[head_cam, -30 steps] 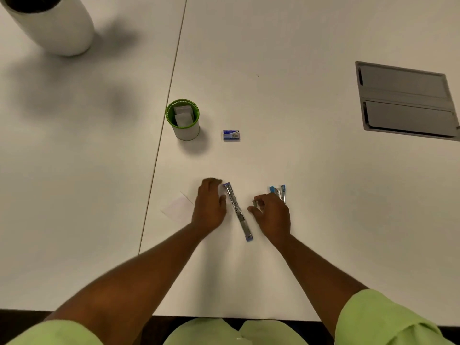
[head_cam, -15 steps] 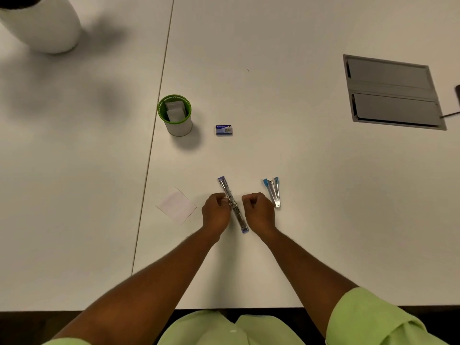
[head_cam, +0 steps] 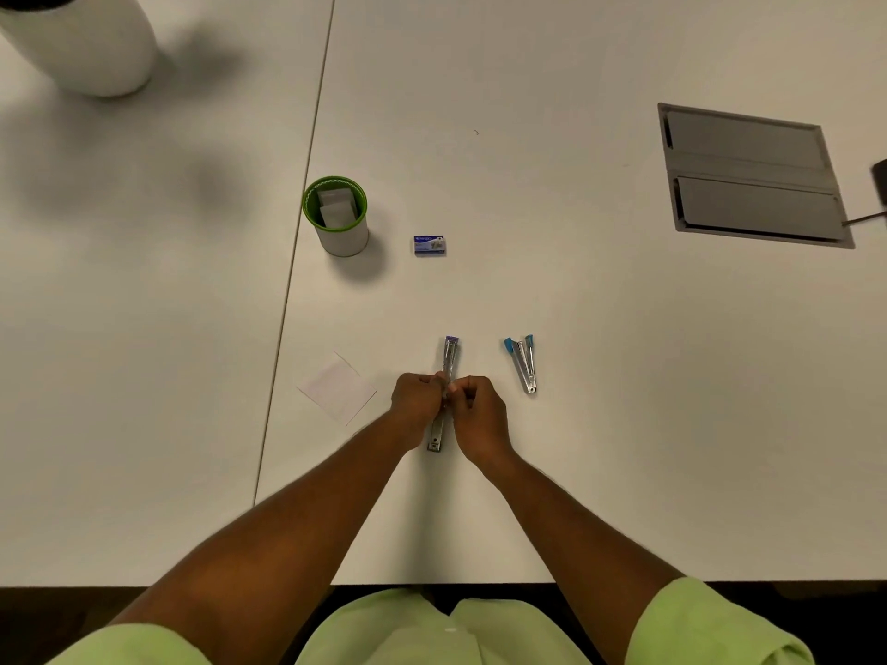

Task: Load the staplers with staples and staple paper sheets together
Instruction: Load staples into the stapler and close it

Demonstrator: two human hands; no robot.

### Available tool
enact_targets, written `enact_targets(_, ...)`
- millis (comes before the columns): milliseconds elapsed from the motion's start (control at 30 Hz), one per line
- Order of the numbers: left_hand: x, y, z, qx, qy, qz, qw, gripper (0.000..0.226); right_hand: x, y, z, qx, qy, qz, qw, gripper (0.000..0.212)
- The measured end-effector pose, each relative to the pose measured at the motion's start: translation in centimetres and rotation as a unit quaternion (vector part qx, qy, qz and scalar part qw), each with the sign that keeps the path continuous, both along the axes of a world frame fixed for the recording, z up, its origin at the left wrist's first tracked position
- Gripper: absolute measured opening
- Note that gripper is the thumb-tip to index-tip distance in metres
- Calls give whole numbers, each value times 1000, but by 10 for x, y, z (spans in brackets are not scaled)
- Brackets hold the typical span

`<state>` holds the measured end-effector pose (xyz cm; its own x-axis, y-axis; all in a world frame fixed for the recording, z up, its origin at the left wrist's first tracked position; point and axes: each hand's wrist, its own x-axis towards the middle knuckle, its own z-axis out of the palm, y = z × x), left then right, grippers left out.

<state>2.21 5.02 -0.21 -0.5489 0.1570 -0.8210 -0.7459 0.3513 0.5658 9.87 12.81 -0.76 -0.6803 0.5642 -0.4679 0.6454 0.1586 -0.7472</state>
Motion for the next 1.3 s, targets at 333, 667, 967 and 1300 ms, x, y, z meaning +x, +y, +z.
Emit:
enact_targets(333, 8, -8, 8, -9, 31, -82, 996, 43, 7, 0, 12, -27, 27, -3, 999, 6)
enact_targets(667, 17, -11, 18, 106, 8, 63, 992, 20, 5, 14, 28, 23, 93, -56, 994, 8)
enact_targets(967, 23, -12, 22, 154, 11, 55, 987, 28, 5, 17, 45, 63, 100, -29, 993, 13)
enact_targets(1300, 26, -5, 25, 173, 9, 65, 983, 25, 6, 17, 49, 198, 73, 39, 977, 14)
